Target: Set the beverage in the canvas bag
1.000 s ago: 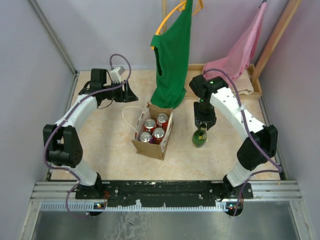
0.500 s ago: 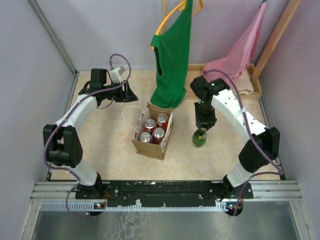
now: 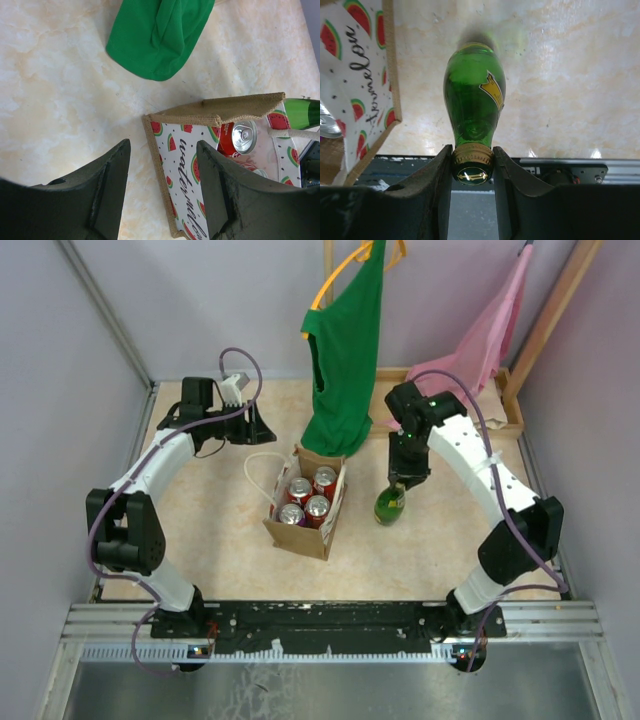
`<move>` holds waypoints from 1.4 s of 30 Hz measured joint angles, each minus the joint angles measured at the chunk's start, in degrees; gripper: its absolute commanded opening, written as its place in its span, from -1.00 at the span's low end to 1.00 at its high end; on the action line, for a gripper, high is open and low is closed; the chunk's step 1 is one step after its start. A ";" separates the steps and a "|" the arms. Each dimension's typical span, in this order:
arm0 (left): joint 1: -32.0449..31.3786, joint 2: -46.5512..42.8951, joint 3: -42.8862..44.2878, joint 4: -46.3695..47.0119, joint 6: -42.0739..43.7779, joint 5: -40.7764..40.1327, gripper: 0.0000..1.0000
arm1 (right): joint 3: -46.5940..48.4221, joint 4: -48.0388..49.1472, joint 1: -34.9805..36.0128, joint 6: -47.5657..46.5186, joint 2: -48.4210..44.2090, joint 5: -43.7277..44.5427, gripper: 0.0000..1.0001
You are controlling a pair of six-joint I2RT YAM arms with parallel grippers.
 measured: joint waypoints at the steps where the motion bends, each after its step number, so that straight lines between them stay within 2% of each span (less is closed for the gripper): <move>1: 0.00 -0.02 -0.02 0.02 0.00 0.02 0.23 | 0.63 0.39 -0.15 0.22 0.00 -0.26 -1.00; 22: 0.00 -1.09 -0.46 0.02 0.00 0.11 0.23 | 10.29 6.29 -4.48 3.26 1.25 -2.67 -1.00; 32: 0.00 -1.11 -0.57 0.04 -0.04 0.11 0.23 | 11.10 12.20 -6.99 6.32 1.66 -5.92 -1.00; 42: 0.00 -1.11 -0.68 0.04 -0.04 0.09 0.23 | 19.17 13.66 -7.23 8.24 7.43 -9.88 -1.00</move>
